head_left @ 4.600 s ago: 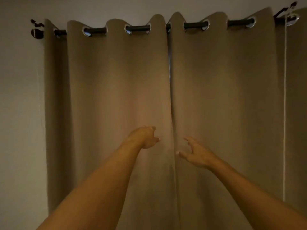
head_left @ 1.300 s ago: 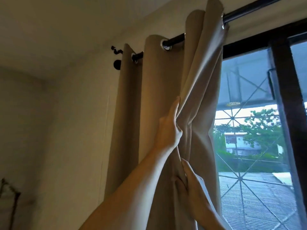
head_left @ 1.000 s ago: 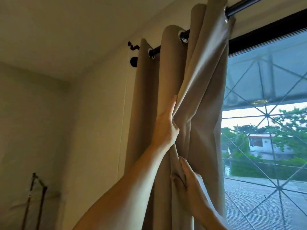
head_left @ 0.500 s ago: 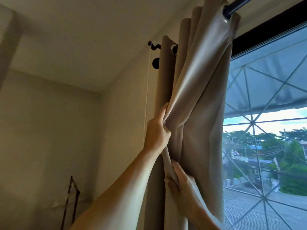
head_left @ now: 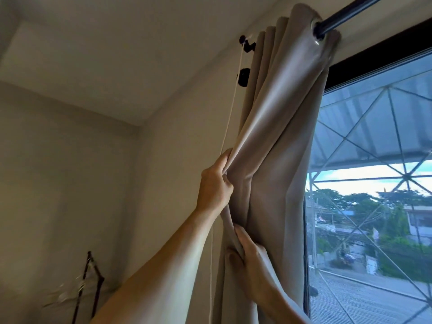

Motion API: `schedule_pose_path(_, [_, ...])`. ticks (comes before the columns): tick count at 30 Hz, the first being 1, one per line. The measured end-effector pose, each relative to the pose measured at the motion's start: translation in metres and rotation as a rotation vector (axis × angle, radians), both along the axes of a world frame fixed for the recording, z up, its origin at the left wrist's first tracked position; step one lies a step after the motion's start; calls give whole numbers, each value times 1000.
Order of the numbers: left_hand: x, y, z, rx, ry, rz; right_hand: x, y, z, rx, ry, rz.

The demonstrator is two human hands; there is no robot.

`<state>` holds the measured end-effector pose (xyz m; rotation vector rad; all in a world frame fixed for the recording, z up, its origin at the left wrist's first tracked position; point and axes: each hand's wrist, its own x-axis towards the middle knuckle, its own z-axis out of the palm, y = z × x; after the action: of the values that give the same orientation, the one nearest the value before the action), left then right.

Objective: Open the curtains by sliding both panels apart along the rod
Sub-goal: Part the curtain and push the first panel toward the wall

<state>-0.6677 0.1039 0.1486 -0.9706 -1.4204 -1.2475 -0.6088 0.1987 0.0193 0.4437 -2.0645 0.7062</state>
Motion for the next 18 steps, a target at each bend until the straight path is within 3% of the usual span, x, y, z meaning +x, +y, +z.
schedule_pose_path(3, [-13, -4, -2, -14, 7, -33, -6, -1, -2, 211, 89, -172])
schedule_pose_path(13, [-18, 8, -13, -44, 4, -94, -3, -5, -15, -86, -25, -98])
schedule_pose_path(18, [1, 16, -19, 31, 14, -180, 22, 3, -29, -19, 42, -214])
